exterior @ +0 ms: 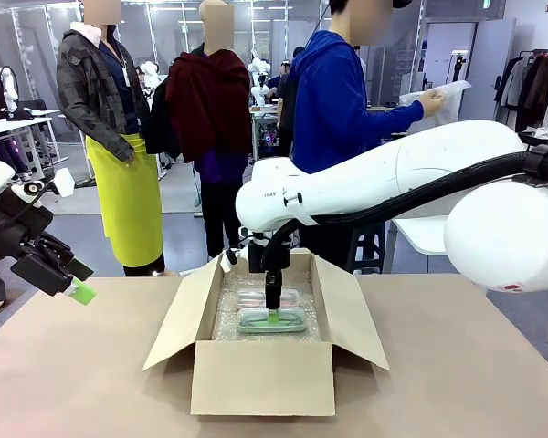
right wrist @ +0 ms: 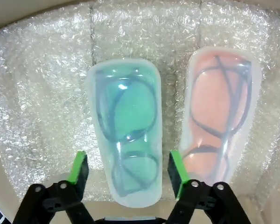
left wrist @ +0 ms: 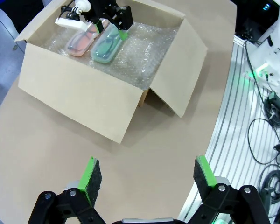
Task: Pack the glasses set securely to prepare it for shipping.
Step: Put the Glasses case from the right side of the table into the Package Box.
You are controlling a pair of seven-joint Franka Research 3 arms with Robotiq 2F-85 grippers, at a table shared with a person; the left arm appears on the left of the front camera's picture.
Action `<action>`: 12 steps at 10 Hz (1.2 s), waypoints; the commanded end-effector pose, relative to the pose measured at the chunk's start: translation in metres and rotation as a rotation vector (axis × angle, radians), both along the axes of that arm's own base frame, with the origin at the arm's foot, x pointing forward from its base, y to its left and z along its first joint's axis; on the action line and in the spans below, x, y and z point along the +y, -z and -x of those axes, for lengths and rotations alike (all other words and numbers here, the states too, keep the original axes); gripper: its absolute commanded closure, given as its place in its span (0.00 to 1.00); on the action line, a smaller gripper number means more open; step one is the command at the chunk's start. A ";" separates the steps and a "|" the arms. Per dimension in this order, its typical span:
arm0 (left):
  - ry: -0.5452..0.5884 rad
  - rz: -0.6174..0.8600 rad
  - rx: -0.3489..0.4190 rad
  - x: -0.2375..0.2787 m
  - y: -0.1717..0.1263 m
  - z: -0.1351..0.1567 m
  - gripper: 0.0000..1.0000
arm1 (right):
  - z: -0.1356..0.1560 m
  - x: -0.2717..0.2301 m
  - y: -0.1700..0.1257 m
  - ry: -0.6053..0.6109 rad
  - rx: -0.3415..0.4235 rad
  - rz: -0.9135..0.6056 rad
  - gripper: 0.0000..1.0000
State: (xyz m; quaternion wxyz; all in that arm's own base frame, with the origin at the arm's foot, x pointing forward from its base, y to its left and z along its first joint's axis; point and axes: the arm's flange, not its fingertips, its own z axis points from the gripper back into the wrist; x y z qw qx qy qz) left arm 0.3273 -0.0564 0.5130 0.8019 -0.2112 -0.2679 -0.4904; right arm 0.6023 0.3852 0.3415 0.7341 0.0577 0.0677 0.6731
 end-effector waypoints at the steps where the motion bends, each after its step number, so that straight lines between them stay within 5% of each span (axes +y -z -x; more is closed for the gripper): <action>1: 0.024 0.022 -0.001 0.002 -0.002 0.000 0.00 | 0.004 -0.002 -0.004 -0.017 0.021 -0.023 0.00; 12: 0.024 0.022 -0.001 0.002 -0.002 0.000 0.00 | -0.001 -0.002 -0.002 0.001 0.001 -0.004 0.00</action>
